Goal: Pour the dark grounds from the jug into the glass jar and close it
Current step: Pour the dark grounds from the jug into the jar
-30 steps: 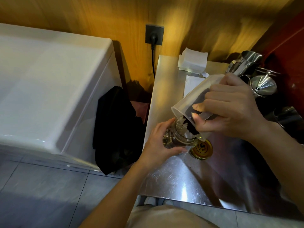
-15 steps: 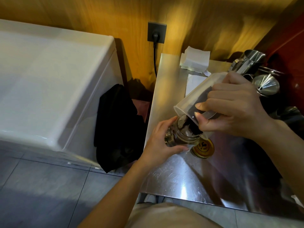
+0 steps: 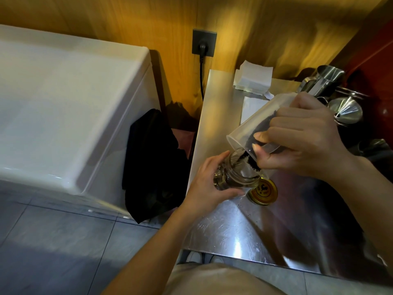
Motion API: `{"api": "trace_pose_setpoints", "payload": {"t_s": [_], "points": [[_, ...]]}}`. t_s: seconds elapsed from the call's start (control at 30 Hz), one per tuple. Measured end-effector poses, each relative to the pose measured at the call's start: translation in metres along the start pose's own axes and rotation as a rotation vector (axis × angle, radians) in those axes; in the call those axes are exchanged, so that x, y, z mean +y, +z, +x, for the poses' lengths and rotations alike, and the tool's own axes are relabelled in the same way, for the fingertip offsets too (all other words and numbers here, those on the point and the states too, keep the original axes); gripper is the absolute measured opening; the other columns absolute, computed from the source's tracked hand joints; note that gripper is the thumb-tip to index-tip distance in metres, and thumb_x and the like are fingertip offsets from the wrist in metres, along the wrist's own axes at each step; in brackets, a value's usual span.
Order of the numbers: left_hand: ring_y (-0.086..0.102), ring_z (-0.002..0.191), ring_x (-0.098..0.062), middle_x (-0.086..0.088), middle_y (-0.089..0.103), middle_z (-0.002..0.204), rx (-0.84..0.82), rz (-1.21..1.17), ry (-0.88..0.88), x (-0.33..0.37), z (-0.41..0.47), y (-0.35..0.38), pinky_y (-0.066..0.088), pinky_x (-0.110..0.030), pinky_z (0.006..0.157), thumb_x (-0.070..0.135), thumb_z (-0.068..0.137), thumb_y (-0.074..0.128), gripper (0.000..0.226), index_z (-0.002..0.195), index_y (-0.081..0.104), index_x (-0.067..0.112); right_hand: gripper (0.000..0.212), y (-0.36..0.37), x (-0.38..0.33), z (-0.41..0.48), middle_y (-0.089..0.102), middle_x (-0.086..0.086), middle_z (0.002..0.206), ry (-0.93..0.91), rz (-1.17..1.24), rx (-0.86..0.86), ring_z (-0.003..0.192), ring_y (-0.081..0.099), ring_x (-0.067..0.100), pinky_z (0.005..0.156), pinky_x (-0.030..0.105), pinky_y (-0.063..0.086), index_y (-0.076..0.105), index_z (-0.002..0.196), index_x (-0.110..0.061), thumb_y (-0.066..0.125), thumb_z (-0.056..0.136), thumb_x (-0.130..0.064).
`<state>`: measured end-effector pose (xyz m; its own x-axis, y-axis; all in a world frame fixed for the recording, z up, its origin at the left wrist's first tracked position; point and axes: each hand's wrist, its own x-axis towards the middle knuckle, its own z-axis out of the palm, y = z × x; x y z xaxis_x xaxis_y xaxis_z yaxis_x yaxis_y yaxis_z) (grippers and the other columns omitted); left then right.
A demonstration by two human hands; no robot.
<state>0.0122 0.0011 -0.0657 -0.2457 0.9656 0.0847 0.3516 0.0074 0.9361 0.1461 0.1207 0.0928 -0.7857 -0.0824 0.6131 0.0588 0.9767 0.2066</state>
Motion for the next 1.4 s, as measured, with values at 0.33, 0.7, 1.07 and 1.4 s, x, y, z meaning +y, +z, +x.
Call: {"api": "trace_pose_setpoints", "payload": {"t_s": [0.33,0.7,1.07,1.4], "points": [[0.039,0.117,0.011,0.03,0.038,0.123,0.013,0.013,0.012,-0.0024,0.0005,0.0017,0.032,-0.003,0.093,0.047,0.064,0.08,0.084,0.127,0.027,0.064,0.027,-0.0005,-0.0031,0.001,0.052,0.006,0.046,-0.057,0.005,0.008,0.041,0.047,0.023,0.054,0.032,0.032,0.062,0.054,-0.004,0.064,0.079,-0.013],[0.038,0.115,0.015,0.035,0.037,0.12,0.014,0.015,0.003,-0.0029,0.0006,0.0018,0.031,-0.001,0.091,0.046,0.065,0.081,0.084,0.127,0.027,0.064,0.025,-0.0016,-0.003,0.0016,0.052,0.006,0.047,-0.111,-0.001,0.004,0.042,0.046,0.023,0.052,0.033,0.036,0.063,0.054,-0.004,0.068,0.077,-0.012],[0.036,0.115,0.017,0.039,0.034,0.12,0.016,0.042,0.007,-0.0019,0.0006,0.0026,0.03,0.0,0.091,0.051,0.063,0.079,0.085,0.126,0.024,0.066,0.026,-0.0019,0.0001,0.0008,0.052,0.006,0.046,-0.122,0.01,0.002,0.041,0.047,0.023,0.051,0.034,0.037,0.064,0.055,-0.003,0.067,0.079,-0.013],[0.04,0.114,0.013,0.036,0.038,0.12,0.015,0.017,-0.009,-0.0008,-0.0006,0.0022,0.036,-0.004,0.091,0.046,0.064,0.081,0.082,0.123,0.028,0.066,0.022,-0.0012,-0.0044,0.0042,0.055,0.007,0.048,-0.165,0.038,0.037,0.041,0.047,0.022,0.049,0.034,0.04,0.066,0.056,-0.003,0.07,0.076,-0.011]]}}
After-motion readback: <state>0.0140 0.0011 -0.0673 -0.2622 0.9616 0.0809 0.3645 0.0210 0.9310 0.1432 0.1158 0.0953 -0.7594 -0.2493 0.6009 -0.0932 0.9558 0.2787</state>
